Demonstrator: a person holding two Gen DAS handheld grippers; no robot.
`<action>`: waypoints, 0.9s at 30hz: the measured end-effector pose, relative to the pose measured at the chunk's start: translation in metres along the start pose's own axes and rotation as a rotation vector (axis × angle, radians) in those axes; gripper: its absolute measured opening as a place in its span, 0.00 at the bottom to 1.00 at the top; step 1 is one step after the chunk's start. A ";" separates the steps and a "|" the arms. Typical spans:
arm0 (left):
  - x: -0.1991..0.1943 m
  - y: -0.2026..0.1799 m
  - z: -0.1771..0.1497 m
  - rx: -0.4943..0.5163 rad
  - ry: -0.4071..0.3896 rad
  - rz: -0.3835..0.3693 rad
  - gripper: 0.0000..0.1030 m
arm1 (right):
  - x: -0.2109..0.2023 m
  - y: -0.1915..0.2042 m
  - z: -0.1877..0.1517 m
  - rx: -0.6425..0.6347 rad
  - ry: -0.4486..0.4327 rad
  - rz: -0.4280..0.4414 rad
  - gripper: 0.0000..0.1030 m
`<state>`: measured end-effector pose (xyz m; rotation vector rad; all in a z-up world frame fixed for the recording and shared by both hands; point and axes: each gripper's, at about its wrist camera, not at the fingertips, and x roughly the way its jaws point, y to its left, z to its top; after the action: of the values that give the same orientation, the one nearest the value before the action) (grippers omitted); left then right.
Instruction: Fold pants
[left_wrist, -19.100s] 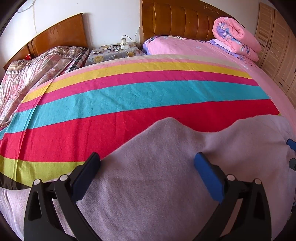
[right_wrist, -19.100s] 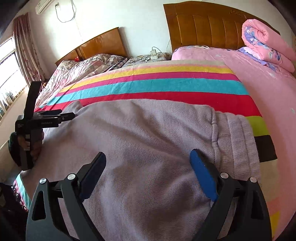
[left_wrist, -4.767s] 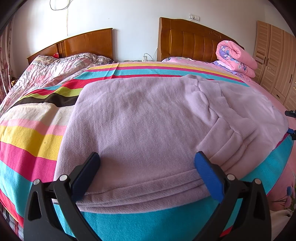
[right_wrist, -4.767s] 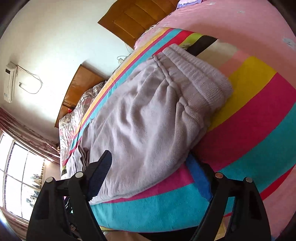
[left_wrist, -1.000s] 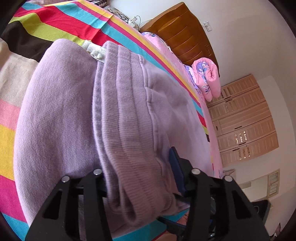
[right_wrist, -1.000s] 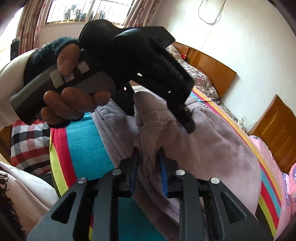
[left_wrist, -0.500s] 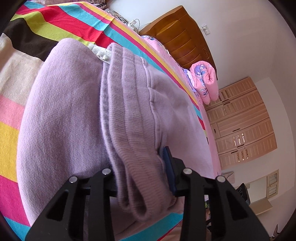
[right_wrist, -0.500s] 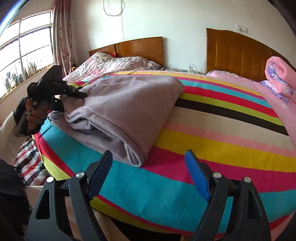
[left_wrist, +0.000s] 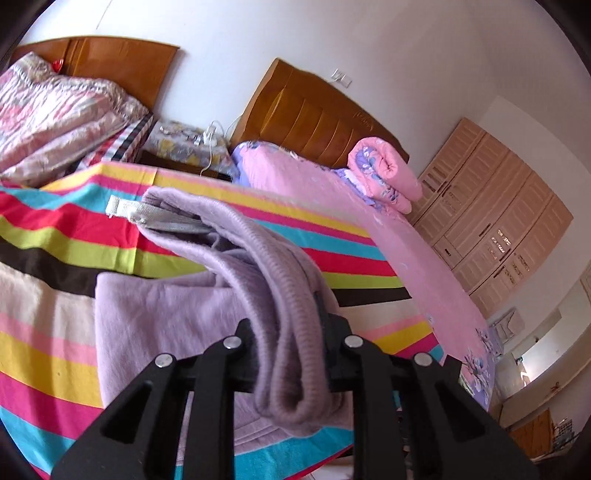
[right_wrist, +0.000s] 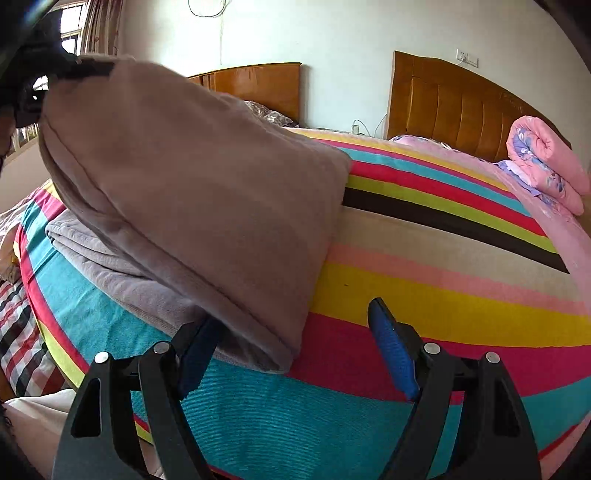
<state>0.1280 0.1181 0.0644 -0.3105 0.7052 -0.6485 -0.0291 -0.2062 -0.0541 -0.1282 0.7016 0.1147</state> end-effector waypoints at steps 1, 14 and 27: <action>-0.010 0.005 -0.003 -0.005 -0.018 0.021 0.19 | 0.000 -0.001 -0.001 -0.006 -0.001 0.000 0.76; 0.008 0.145 -0.105 -0.385 0.060 -0.001 0.23 | 0.006 -0.004 -0.004 0.014 0.023 0.015 0.79; -0.028 0.031 -0.068 0.014 -0.067 0.258 0.77 | -0.053 0.017 0.044 -0.098 -0.136 0.275 0.72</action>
<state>0.0787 0.1565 0.0143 -0.2226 0.6629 -0.3962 -0.0439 -0.1861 0.0119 -0.1162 0.5746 0.4177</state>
